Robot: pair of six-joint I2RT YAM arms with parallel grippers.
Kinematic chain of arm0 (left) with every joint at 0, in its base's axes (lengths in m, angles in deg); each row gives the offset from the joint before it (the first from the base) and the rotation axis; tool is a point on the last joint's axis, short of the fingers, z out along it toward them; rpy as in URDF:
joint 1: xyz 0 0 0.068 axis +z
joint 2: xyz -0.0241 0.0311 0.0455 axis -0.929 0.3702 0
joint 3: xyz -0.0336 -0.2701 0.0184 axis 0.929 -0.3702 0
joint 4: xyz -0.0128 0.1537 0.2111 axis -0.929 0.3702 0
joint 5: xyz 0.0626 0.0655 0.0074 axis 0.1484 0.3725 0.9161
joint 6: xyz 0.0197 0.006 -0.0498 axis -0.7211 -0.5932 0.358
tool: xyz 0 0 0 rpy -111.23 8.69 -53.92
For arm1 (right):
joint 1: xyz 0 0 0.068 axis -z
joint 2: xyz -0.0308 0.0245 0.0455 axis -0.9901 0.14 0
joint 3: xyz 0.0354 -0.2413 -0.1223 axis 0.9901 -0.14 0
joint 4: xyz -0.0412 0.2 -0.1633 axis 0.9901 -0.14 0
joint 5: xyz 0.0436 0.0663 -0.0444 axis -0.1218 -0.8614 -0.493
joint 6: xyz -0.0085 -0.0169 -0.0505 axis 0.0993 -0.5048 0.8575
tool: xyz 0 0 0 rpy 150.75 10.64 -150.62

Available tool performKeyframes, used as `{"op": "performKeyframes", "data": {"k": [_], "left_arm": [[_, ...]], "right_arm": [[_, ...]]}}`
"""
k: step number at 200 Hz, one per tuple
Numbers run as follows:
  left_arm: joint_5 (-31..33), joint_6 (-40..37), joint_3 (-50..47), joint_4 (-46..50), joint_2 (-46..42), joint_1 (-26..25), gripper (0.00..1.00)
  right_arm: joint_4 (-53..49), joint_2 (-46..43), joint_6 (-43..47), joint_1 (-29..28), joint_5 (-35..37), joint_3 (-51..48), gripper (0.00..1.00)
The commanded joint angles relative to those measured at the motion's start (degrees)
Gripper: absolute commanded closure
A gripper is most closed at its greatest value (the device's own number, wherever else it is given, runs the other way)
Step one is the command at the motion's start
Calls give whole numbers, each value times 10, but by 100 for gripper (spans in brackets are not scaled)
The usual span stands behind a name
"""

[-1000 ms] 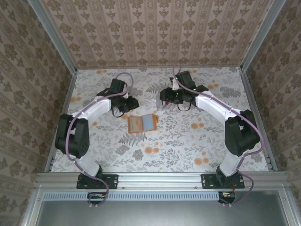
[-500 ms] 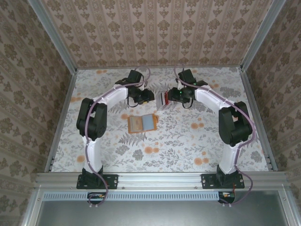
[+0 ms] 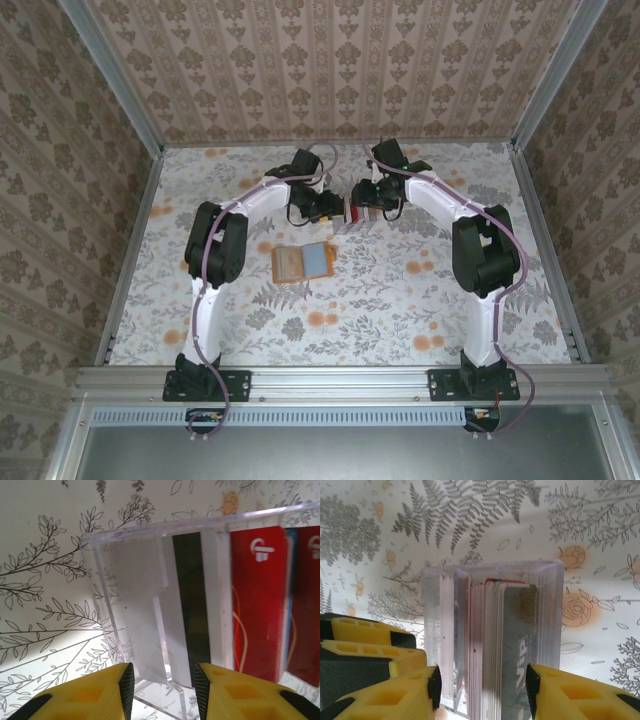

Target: Put the credit cards into the card holder

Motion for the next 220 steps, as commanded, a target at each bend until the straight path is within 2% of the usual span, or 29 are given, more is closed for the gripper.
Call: {"op": "performKeyframes", "data": {"k": [1, 220], "left_arm": [[-15, -6, 20, 12, 14, -2, 60], [-26, 3, 8, -4, 36, -7, 59]], "right_arm": [[-24, 17, 9, -1, 4, 22, 49], [-15, 0, 1, -4, -47, 25, 52]]}}
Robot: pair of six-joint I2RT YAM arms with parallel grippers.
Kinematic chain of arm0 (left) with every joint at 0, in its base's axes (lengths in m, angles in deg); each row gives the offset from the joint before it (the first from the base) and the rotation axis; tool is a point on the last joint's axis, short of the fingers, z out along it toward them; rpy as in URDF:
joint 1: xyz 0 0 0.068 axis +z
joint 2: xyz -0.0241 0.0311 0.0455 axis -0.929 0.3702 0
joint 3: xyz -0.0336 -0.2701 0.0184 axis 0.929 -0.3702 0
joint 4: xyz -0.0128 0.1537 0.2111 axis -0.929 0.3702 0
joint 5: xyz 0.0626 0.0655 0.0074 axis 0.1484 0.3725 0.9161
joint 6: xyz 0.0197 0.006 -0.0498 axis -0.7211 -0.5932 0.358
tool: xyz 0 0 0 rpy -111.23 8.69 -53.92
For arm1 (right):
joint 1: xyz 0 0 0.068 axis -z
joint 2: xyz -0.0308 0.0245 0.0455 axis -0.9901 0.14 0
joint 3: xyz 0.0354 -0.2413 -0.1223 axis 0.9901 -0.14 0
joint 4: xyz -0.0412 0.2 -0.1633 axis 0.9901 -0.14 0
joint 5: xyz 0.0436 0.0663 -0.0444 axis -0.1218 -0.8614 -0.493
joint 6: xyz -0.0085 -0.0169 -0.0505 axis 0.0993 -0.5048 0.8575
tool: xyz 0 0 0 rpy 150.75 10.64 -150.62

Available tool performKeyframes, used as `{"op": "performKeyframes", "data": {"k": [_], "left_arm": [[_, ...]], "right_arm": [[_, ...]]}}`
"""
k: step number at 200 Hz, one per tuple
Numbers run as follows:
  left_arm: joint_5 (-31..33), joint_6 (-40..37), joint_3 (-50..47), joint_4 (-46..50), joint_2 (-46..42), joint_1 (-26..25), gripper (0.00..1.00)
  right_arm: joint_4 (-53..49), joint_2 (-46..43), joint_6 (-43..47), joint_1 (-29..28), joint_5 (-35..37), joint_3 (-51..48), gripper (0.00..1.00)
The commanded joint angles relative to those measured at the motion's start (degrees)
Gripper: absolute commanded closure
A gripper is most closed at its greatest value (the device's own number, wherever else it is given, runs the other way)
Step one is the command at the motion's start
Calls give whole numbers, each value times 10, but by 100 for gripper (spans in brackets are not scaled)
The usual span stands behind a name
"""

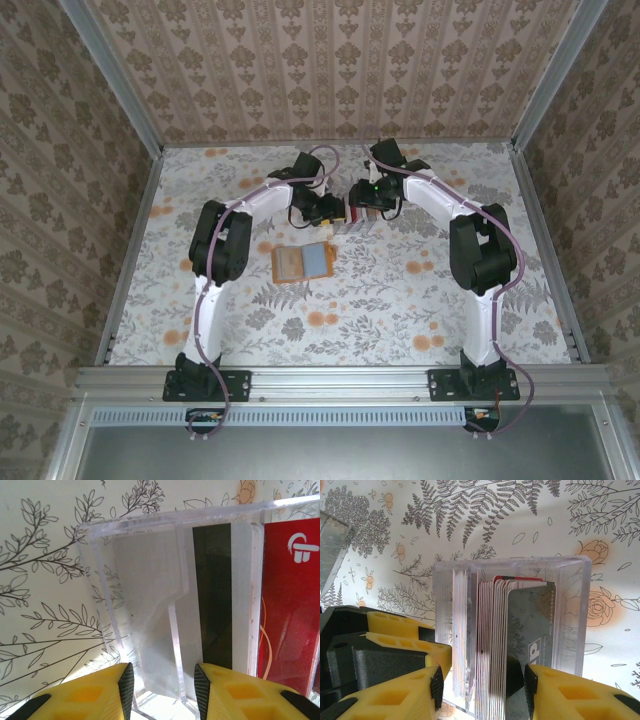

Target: Put the credit cards into the card holder

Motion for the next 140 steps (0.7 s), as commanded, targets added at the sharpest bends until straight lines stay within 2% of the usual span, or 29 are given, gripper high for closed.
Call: {"op": "performKeyframes", "data": {"k": [1, 87, 140], "left_arm": [[-9, 3, 2, -1, 13, -6, 59], [-11, 6, 1, -6, 15, -8, 59], [-13, 6, 2, -5, 17, -8, 59]], "right_arm": [[-8, -14, 1, -2, -16, 7, 52], [-9, -26, 3, -3, -17, 1, 63], [-10, -26, 3, -3, -19, 1, 75]]}}
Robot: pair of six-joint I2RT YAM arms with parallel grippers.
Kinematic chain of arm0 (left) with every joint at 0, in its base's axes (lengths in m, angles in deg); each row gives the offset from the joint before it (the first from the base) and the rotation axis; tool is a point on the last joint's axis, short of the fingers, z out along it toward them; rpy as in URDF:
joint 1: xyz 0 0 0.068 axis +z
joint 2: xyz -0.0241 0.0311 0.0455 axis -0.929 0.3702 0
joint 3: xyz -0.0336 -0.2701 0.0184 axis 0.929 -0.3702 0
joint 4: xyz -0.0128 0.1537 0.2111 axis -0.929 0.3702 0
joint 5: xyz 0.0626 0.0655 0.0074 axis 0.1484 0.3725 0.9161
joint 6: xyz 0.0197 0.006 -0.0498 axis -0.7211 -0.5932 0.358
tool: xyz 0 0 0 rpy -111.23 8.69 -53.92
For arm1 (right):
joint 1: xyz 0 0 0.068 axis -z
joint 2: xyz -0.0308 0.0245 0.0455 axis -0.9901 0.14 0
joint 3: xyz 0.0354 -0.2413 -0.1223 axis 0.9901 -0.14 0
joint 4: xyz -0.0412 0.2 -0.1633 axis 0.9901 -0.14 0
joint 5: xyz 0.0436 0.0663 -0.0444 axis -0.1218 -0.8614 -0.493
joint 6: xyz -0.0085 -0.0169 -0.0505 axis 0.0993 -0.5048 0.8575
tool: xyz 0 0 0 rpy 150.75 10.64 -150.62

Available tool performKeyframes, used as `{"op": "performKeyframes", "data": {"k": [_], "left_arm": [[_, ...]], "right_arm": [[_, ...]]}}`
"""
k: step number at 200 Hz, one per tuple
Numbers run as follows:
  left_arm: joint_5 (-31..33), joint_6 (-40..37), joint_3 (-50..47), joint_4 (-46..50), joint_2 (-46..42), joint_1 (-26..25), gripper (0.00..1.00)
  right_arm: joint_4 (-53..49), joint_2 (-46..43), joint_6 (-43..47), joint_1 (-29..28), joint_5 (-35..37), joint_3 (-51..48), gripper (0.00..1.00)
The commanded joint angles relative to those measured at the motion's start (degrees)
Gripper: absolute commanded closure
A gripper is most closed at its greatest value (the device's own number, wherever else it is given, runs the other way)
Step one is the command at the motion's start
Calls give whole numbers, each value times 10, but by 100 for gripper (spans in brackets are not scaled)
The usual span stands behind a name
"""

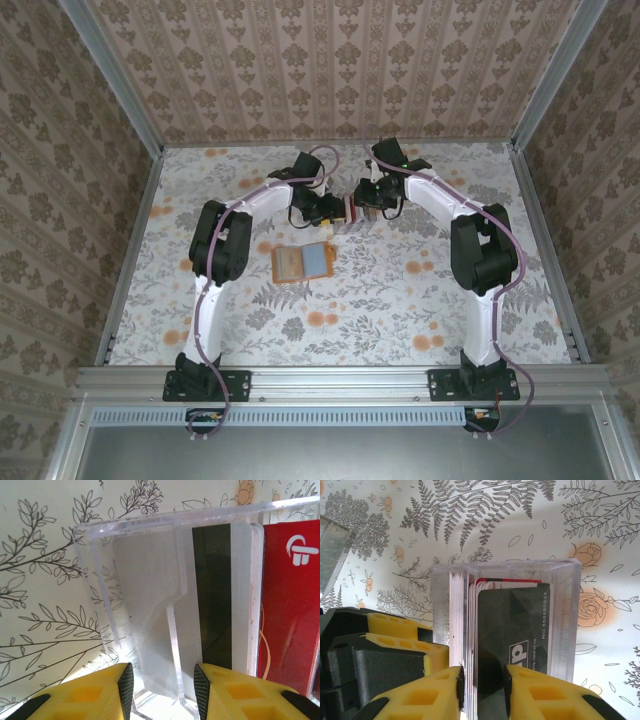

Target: Put the credit cards into the card holder

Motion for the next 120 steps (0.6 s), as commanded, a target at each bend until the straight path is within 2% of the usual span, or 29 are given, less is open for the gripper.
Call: {"op": "performKeyframes", "data": {"k": [1, 52, 120], "left_arm": [[-10, 5, 2, -4, 16, -8, 59], [-10, 5, 2, -4, 14, -8, 59], [-11, 6, 2, -4, 14, -9, 59]], "right_arm": [[-8, -22, 3, -5, -19, 2, 75], [-15, -21, 8, -4, -14, 4, 79], [-25, -34, 16, 3, -6, 3, 93]]}}
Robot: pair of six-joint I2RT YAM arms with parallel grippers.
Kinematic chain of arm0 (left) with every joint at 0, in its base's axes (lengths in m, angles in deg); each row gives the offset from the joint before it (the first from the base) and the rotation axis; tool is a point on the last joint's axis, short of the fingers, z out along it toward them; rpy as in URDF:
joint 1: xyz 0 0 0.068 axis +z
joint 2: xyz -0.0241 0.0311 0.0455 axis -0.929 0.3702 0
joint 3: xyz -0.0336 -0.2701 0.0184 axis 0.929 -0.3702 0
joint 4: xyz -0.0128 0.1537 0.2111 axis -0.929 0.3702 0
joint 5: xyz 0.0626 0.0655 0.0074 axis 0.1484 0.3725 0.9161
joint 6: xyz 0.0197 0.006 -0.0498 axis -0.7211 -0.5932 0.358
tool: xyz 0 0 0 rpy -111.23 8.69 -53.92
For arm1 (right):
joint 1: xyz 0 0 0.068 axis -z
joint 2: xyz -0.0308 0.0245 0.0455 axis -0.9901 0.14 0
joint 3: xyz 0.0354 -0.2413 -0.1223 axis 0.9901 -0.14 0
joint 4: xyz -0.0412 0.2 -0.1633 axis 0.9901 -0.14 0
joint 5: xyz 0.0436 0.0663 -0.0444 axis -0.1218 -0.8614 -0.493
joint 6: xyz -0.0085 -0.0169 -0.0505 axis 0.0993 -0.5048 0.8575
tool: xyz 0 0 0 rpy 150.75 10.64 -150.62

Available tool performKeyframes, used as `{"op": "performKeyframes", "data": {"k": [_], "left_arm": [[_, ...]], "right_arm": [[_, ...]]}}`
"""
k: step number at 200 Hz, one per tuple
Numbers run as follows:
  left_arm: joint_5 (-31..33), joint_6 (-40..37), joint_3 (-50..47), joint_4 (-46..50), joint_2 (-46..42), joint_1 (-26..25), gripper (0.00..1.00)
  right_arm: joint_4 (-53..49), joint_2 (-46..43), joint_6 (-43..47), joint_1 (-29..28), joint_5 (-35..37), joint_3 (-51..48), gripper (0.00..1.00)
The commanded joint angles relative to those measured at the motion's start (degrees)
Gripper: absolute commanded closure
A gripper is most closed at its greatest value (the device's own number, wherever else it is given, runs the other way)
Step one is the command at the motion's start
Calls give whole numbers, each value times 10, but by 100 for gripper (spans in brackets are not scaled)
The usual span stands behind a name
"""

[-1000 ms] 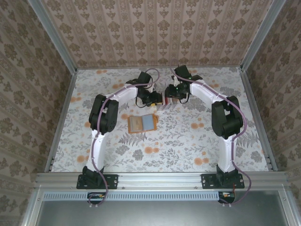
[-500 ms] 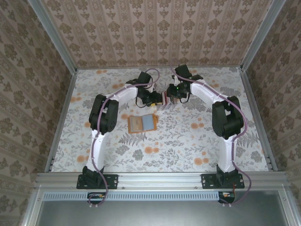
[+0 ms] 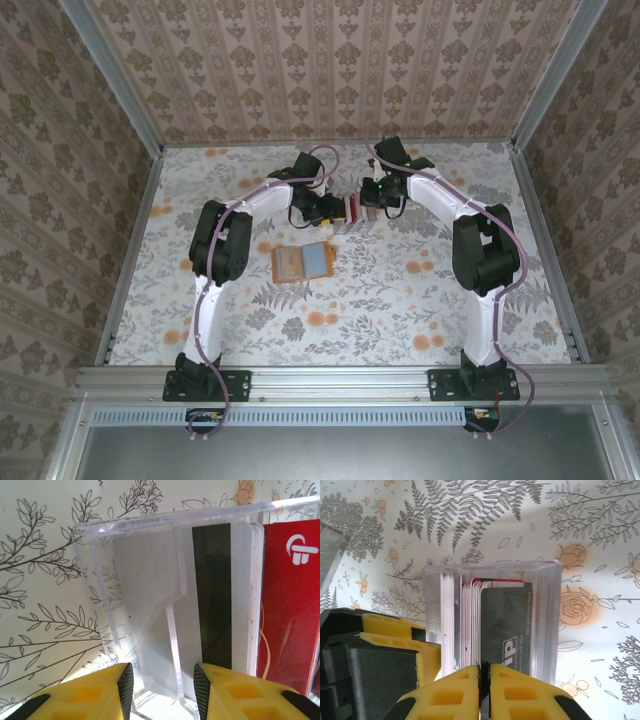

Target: Put the credit cards into the card holder

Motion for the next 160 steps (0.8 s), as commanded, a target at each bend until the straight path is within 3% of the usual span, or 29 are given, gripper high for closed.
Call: {"op": "performKeyframes", "data": {"k": [1, 63, 160], "left_arm": [[-9, 5, 2, -3, 13, -9, 59], [-8, 7, 4, -4, 13, -10, 59], [-7, 6, 13, 3, 12, -11, 59]], "right_arm": [[-15, -29, 8, -5, -14, 3, 93], [-21, -49, 14, 1, -13, 1, 97], [-40, -47, 31, 8, 7, -2, 94]]}}
